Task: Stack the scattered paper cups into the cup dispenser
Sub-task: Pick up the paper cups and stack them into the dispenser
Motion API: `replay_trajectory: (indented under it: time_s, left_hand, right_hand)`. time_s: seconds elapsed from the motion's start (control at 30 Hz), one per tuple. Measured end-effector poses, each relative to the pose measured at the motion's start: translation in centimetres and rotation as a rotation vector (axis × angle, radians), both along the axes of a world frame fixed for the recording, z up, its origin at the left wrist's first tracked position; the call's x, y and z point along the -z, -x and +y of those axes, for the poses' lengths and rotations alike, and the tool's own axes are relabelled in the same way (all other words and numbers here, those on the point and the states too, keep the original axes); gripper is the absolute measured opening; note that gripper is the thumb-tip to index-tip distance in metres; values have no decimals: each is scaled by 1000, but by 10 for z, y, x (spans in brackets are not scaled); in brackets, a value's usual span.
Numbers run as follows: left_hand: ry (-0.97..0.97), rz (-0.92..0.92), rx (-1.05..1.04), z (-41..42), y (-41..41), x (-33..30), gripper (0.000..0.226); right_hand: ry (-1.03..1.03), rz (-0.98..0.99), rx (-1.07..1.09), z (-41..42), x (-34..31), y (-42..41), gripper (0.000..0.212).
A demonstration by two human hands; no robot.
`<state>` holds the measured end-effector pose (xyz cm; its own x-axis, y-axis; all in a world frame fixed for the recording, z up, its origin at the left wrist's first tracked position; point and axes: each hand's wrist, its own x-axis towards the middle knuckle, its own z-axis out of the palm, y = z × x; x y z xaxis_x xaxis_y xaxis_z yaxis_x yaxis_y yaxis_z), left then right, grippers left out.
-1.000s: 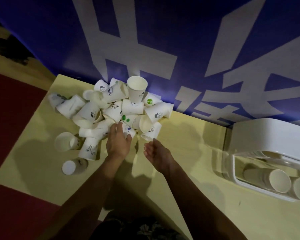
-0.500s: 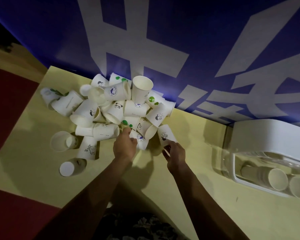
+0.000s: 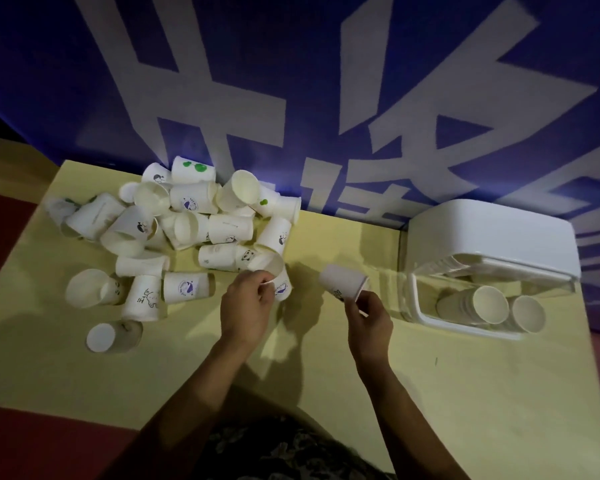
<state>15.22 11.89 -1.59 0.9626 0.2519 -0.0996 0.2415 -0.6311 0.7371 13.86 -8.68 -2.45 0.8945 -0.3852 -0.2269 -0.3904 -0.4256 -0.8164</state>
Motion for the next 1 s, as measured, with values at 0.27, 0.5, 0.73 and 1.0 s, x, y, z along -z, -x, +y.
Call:
replay_trajectory:
  time_s: [0.27, 0.5, 0.73, 1.0]
  left_hand:
    - [104, -196, 187, -110, 13, -29, 7]
    - [126, -266, 321, -231, 19, -52, 10]
    - [84, -283, 477, -327, 11, -63, 15]
    - [-103, -104, 605, -379, -5, -47, 21]
  right_hand:
    - [134, -184, -44, -103, -32, 25, 6]
    - [325, -389, -31, -210, -58, 38, 12]
    - [542, -392, -10, -306, -64, 38, 15]
    - [616, -141, -237, -350, -53, 28, 15]
